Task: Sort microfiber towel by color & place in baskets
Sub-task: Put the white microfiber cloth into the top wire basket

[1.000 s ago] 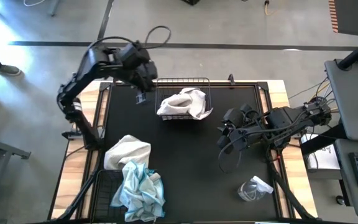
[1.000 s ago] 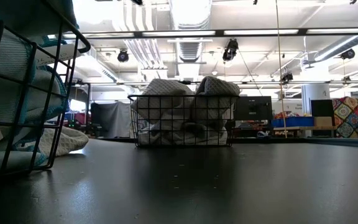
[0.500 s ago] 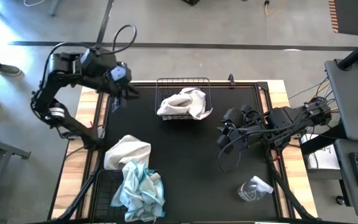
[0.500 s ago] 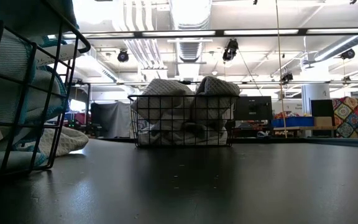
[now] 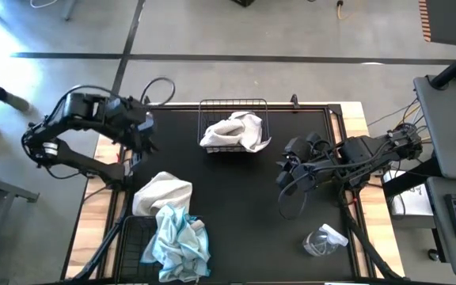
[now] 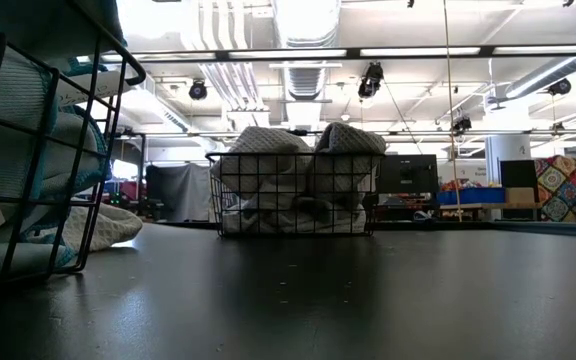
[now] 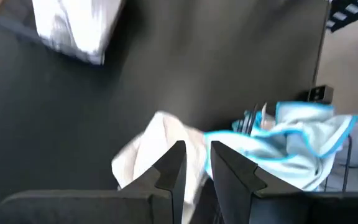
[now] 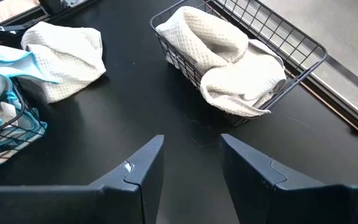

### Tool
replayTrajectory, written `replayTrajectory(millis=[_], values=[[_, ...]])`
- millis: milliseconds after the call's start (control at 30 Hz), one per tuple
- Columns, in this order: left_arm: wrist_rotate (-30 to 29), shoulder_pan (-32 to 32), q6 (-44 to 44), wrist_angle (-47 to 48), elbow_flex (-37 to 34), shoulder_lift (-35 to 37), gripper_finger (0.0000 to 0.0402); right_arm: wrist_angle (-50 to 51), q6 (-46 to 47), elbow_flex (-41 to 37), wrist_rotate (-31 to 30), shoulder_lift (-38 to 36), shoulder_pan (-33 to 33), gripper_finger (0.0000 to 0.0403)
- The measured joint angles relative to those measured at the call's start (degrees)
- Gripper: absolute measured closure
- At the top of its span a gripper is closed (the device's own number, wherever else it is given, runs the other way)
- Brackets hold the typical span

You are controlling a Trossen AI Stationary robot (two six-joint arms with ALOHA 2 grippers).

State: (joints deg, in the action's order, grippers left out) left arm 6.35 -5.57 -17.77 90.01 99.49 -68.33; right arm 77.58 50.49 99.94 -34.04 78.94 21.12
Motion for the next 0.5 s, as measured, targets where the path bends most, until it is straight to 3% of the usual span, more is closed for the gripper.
replayTrajectory(millis=[500], values=[[0.7, 1.82, -5.67, -5.74, -24.01, 10.39, 0.0342, -0.11, 0.12, 0.0, -0.01, 0.0, 0.0, 0.0257]])
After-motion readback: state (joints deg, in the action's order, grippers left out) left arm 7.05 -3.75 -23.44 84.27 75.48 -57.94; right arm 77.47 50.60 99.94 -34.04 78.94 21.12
